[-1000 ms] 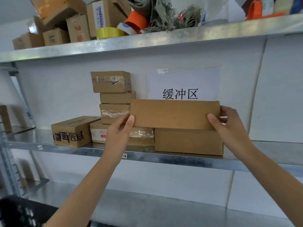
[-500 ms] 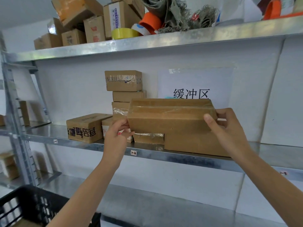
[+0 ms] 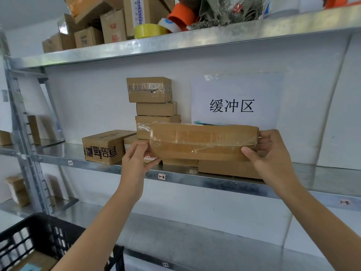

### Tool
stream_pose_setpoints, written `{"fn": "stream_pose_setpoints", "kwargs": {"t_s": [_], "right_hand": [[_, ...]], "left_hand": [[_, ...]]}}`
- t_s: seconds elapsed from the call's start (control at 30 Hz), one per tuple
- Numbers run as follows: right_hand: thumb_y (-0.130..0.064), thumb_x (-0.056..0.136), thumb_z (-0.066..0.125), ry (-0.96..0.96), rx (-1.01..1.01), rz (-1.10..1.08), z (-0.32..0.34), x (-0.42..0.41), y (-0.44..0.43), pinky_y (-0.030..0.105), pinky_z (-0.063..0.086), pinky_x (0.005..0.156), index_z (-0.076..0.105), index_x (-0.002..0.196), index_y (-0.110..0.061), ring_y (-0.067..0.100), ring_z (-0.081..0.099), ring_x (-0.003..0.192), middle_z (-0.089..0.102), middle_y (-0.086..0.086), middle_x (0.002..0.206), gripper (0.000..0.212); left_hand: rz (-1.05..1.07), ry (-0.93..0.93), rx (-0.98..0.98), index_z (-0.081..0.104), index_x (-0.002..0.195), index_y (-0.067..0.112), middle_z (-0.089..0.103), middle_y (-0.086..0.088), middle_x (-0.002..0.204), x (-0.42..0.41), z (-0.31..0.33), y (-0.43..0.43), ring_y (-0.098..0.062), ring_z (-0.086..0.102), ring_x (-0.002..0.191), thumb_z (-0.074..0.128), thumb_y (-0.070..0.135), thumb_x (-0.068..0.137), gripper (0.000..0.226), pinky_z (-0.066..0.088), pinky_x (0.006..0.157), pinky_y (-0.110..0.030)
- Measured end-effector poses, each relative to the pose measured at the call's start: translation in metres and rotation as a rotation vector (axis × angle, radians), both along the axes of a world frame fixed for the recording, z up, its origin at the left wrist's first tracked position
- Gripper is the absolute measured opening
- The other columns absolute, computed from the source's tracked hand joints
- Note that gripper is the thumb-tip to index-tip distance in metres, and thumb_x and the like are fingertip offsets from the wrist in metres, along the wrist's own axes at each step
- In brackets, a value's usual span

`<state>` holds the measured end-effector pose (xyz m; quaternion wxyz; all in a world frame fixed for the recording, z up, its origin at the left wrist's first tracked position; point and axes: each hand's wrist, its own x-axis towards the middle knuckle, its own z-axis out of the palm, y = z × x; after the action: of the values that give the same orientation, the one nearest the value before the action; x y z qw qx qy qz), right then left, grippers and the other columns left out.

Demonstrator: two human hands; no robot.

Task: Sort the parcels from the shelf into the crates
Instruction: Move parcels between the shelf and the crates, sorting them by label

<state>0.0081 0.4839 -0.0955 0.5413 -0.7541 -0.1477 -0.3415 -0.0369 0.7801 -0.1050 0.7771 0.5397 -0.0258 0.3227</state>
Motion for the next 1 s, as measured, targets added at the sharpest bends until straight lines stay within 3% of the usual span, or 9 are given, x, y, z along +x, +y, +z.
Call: {"fn": "stream_pose_setpoints", "kwargs": {"t_s": [0.17,0.23,0.33,0.43,0.53,0.63,0.77,1.0], "right_hand": [[-0.016,0.078,0.082,-0.027,-0.050,0.056,-0.003,-0.004,-0.002,0.031,0.052,0.086,0.048,0.100,-0.033,0.009,0.063,0.096,0.062,-0.003,0.108,0.043],[-0.014,0.078,0.082,-0.028,-0.066,0.078,-0.009,-0.006,-0.002,0.029,0.052,0.085,0.045,0.095,-0.041,0.006,0.063,0.097,0.063,-0.011,0.104,0.049],[-0.005,0.080,0.079,-0.038,-0.051,0.110,-0.023,-0.006,-0.001,0.028,0.052,0.091,0.042,0.097,-0.043,-0.010,0.060,0.097,0.057,-0.039,0.100,0.055],[-0.003,0.080,0.078,-0.009,-0.075,0.163,-0.037,-0.005,0.001,0.037,0.049,0.100,0.038,0.111,-0.030,-0.006,0.059,0.101,0.044,-0.057,0.098,0.057],[-0.025,0.077,0.081,-0.013,-0.109,0.223,-0.040,-0.009,0.001,0.017,0.050,0.093,0.033,0.114,-0.035,-0.012,0.056,0.107,0.047,-0.044,0.111,0.061],[-0.048,0.082,0.066,0.023,-0.064,0.284,-0.035,-0.015,0.007,0.000,0.044,0.079,0.034,0.109,-0.035,-0.017,0.055,0.104,0.052,-0.023,0.118,0.043],[-0.053,0.090,0.049,0.069,-0.024,0.315,-0.030,-0.012,0.023,-0.004,0.040,0.073,0.035,0.115,-0.024,-0.024,0.052,0.095,0.052,-0.021,0.112,0.040],[-0.060,0.084,0.055,0.171,-0.032,0.438,-0.041,-0.008,0.069,-0.003,0.042,0.067,0.038,0.119,-0.027,-0.021,0.056,0.092,0.057,-0.024,0.111,0.051]], "left_hand": [[0.022,0.104,-0.066,0.073,0.087,0.038,0.070,-0.001,0.111,-0.002,-0.002,-0.002,-0.023,0.065,0.111,0.066,0.051,0.087,0.015,0.062,0.070,-0.043],[-0.001,0.152,-0.093,0.068,0.093,0.042,0.067,0.001,0.115,-0.003,-0.005,-0.002,-0.023,0.063,0.110,0.068,0.061,0.074,0.027,0.062,0.067,-0.041],[-0.109,0.249,-0.146,0.061,0.116,0.034,0.068,-0.002,0.117,-0.001,-0.013,0.001,-0.023,0.066,0.106,0.070,0.056,0.079,0.044,0.062,0.066,-0.041],[-0.217,0.320,-0.140,0.059,0.116,0.029,0.069,-0.009,0.119,-0.002,-0.023,0.008,-0.027,0.068,0.108,0.072,0.043,0.083,0.038,0.063,0.074,-0.043],[-0.255,0.290,-0.121,0.059,0.118,0.026,0.070,-0.010,0.121,-0.004,-0.032,0.014,-0.030,0.070,0.107,0.075,0.036,0.083,0.040,0.060,0.085,-0.046],[-0.220,0.225,-0.118,0.059,0.123,0.019,0.072,-0.010,0.117,-0.006,-0.036,0.018,-0.028,0.071,0.105,0.074,0.035,0.085,0.044,0.061,0.083,-0.042],[-0.159,0.187,-0.115,0.060,0.122,0.018,0.075,-0.007,0.112,-0.010,-0.040,0.028,-0.025,0.072,0.103,0.075,0.037,0.085,0.044,0.061,0.082,-0.040],[0.008,0.163,-0.197,0.061,0.116,0.017,0.075,-0.011,0.108,-0.037,-0.051,0.071,-0.028,0.073,0.100,0.076,0.039,0.078,0.046,0.061,0.081,-0.041]]}}
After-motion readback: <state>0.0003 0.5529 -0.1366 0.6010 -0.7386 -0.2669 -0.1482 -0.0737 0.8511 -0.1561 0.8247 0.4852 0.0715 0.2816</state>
